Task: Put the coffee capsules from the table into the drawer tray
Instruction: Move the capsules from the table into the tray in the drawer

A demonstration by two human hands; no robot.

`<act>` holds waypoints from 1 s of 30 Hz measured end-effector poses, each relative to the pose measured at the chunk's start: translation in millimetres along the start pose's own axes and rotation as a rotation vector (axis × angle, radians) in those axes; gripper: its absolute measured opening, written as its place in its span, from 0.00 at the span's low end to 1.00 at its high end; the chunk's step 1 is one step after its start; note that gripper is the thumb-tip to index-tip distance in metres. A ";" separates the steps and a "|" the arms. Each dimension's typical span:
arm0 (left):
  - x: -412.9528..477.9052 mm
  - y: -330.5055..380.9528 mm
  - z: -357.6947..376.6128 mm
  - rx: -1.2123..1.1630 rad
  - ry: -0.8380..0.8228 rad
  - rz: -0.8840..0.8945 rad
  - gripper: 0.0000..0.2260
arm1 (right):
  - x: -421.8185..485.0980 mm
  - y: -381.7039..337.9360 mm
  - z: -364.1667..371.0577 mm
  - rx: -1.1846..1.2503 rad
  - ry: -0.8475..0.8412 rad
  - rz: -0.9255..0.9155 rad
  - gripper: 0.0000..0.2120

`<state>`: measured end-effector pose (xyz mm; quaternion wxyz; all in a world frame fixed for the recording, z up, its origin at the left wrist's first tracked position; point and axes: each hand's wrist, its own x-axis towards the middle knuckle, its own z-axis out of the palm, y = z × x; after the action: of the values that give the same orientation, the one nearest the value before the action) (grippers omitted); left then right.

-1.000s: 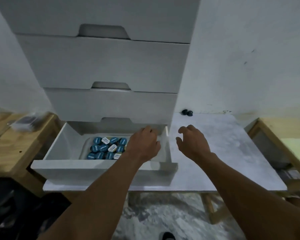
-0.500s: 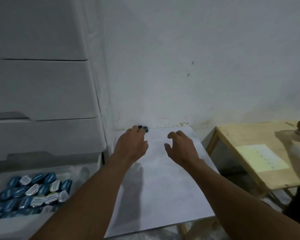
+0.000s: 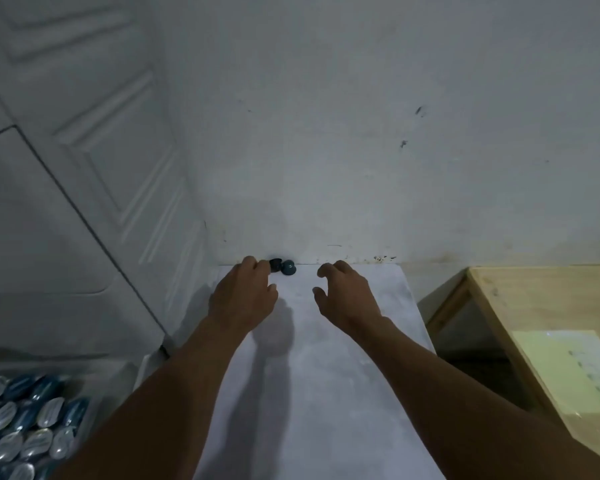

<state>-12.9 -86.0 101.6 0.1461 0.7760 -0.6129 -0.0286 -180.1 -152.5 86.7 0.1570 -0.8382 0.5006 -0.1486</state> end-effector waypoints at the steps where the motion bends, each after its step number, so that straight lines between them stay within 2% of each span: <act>1: 10.2 -3.7 4.5 0.000 0.000 0.000 0.13 | 9.6 1.1 4.9 0.003 -0.002 -0.001 0.15; 8: 74.9 -21.6 35.0 -0.064 -0.045 -0.049 0.10 | 69.6 10.8 38.5 0.012 -0.065 0.036 0.14; 13: 105.8 -41.3 68.5 -0.163 -0.052 -0.151 0.09 | 102.0 14.6 71.6 0.031 -0.131 0.065 0.15; 22: 135.7 -55.1 121.5 -0.407 -0.038 -0.404 0.08 | 145.2 19.5 121.7 0.055 -0.117 0.122 0.13; 30: 156.2 -56.6 150.5 -0.491 -0.059 -0.473 0.10 | 160.8 29.5 147.4 0.145 -0.122 0.173 0.14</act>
<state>45.4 -253.1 -36.1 0.3001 0.8371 -0.3948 -0.2310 -70.5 -291.3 -44.4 0.2595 -0.7860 0.5484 -0.1192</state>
